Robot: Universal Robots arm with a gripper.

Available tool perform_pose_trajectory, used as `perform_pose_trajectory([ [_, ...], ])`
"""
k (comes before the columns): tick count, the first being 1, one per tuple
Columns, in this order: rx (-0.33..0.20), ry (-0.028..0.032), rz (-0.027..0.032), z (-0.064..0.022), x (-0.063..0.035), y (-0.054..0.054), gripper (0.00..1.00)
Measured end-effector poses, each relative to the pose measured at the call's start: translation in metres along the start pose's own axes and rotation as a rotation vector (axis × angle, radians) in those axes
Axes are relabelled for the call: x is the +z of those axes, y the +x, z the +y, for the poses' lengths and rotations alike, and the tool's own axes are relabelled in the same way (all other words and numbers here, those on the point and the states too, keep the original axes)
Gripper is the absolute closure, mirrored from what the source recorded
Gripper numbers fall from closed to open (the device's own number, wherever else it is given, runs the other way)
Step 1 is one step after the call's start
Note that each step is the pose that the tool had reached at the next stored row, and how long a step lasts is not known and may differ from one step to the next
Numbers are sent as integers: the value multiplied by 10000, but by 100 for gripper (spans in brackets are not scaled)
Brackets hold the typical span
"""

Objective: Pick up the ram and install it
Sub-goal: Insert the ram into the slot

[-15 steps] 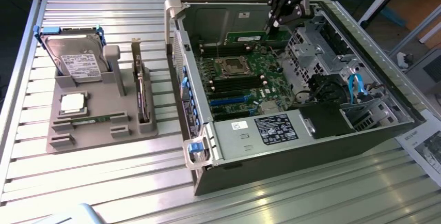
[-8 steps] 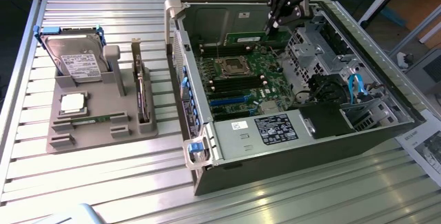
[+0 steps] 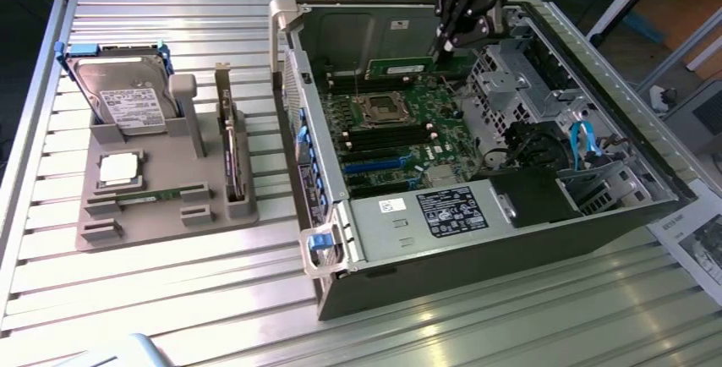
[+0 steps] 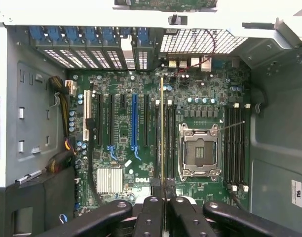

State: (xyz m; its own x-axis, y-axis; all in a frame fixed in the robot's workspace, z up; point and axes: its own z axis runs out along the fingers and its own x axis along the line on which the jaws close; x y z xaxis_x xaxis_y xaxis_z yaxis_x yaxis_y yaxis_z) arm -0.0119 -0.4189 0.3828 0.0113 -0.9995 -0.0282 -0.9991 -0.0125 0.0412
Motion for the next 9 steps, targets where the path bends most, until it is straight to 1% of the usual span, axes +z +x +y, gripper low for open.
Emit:
perform_pose_trajectory([
  [2, 0, 0, 2, -1, 18, 0, 88],
  [9, 0, 0, 1, -1, 22, 1, 88],
])
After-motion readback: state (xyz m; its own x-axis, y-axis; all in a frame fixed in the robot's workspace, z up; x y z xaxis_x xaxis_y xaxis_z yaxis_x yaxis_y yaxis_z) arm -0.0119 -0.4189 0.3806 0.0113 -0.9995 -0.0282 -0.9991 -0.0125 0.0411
